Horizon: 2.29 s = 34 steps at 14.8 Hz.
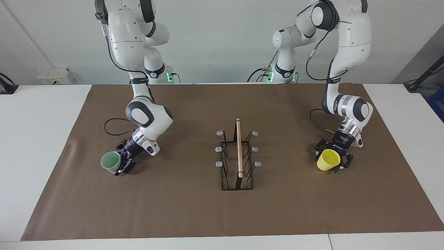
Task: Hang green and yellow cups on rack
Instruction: 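Close the left gripper on the yellow cup while the right gripper grasps the green cup, then lift the yellow cup with the left gripper while the right gripper lifts the green cup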
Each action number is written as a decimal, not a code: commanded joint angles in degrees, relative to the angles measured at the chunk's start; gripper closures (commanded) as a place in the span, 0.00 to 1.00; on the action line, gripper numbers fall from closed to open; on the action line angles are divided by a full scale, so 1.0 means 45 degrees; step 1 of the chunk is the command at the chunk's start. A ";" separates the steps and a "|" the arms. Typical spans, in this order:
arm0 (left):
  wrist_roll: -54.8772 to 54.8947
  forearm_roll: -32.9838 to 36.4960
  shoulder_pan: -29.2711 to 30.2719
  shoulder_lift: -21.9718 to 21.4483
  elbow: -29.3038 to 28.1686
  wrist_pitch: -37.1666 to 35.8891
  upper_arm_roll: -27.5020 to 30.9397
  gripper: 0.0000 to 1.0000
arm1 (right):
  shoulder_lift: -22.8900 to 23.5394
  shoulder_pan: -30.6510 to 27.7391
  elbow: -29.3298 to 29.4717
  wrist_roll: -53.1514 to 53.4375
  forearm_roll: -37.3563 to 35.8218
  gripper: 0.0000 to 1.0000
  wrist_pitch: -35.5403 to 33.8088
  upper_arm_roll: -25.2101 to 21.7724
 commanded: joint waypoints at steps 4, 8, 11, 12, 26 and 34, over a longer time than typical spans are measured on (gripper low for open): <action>0.0242 -0.0501 -0.0193 0.0256 0.0211 0.0297 0.0031 1.00 | -0.0005 -0.0370 -0.0081 0.0320 -0.0978 0.01 0.0334 0.0081; 0.0670 -0.0288 -0.0096 0.0218 0.0231 0.0238 0.0051 1.00 | -0.0005 -0.0448 -0.0061 0.0281 -0.1331 0.55 0.0627 0.0062; 0.0751 0.0568 -0.0037 0.0004 0.0444 0.0296 0.0109 1.00 | -0.0005 -0.0507 -0.0061 0.0281 -0.1390 0.92 0.0666 0.0081; 0.0595 0.1056 -0.0018 -0.0075 0.0600 0.0316 0.0167 1.00 | -0.0005 -0.0507 -0.0061 0.0281 -0.1390 1.00 0.0666 0.0062; -0.1047 1.1216 -0.6055 -0.2029 0.2360 0.0825 0.6048 1.00 | -0.0122 -0.0917 0.1148 -0.1708 0.0773 1.00 0.1739 0.0101; -0.2354 1.3948 -1.0720 -0.1775 0.3277 -0.0484 1.0461 1.00 | -0.0824 -0.1210 0.1326 -0.3017 0.3915 1.00 0.2463 0.0159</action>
